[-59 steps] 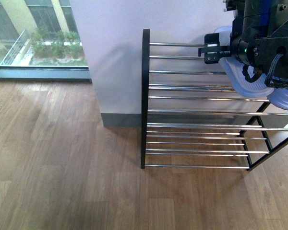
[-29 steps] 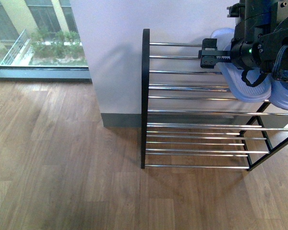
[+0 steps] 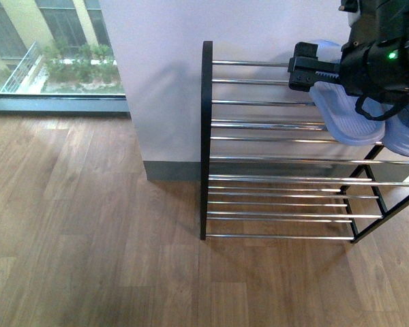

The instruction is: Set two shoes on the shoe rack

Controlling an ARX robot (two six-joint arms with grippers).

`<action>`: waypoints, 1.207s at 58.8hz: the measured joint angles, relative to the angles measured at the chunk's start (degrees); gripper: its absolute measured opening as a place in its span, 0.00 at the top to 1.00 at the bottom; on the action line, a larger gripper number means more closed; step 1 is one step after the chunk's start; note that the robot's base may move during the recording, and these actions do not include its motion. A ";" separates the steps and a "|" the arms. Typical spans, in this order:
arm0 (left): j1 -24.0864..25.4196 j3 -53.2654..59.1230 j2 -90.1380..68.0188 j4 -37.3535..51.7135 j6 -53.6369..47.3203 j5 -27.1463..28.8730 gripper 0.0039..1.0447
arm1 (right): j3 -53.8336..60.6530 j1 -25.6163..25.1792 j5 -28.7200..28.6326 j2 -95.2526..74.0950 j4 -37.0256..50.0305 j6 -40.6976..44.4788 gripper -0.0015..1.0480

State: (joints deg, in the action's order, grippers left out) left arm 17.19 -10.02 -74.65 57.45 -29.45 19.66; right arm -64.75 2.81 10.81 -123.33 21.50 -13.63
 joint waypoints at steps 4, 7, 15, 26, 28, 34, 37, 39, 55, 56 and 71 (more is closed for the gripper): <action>0.00 0.00 0.00 0.00 0.00 0.00 0.98 | 2.43 -0.46 -1.49 2.97 0.42 -0.11 0.09; 0.00 0.00 0.00 0.00 0.00 0.00 0.98 | 5.07 -1.29 -2.32 6.21 2.64 0.26 0.09; 0.00 0.00 0.00 0.00 0.00 0.00 0.98 | 10.23 -3.96 -0.81 13.84 8.07 4.39 0.09; 0.00 0.00 0.00 0.00 0.00 -0.09 0.98 | 23.37 -9.33 -10.51 24.74 26.97 11.26 0.17; 0.00 0.00 0.00 0.00 0.00 -0.02 0.98 | 26.88 -9.88 -13.75 26.43 32.44 11.72 0.21; 0.02 0.00 0.00 0.00 0.00 0.02 0.98 | 36.15 -9.62 -16.92 29.83 43.85 12.37 0.36; 0.00 0.00 0.00 0.00 0.00 -0.07 0.98 | 39.04 -9.22 -16.85 31.10 45.53 12.63 0.43; 0.00 0.00 0.00 0.00 0.00 -0.09 0.98 | 40.94 -8.92 -16.72 32.11 45.79 12.83 0.48; 0.02 0.00 0.00 0.00 0.00 -0.04 0.98 | 52.43 -6.80 -14.60 45.13 43.78 13.27 0.98; 0.02 0.00 0.00 0.00 -0.02 -0.04 0.98 | 53.02 -6.64 -14.53 45.97 43.41 13.53 0.98; 0.02 0.00 0.00 0.00 0.00 -0.04 0.98 | 58.12 -3.06 -11.02 56.13 38.23 13.46 0.98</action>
State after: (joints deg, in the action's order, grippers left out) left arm 17.21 -10.02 -74.65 57.45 -29.45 19.62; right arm -6.63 -0.25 -0.21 -67.20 59.72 -0.16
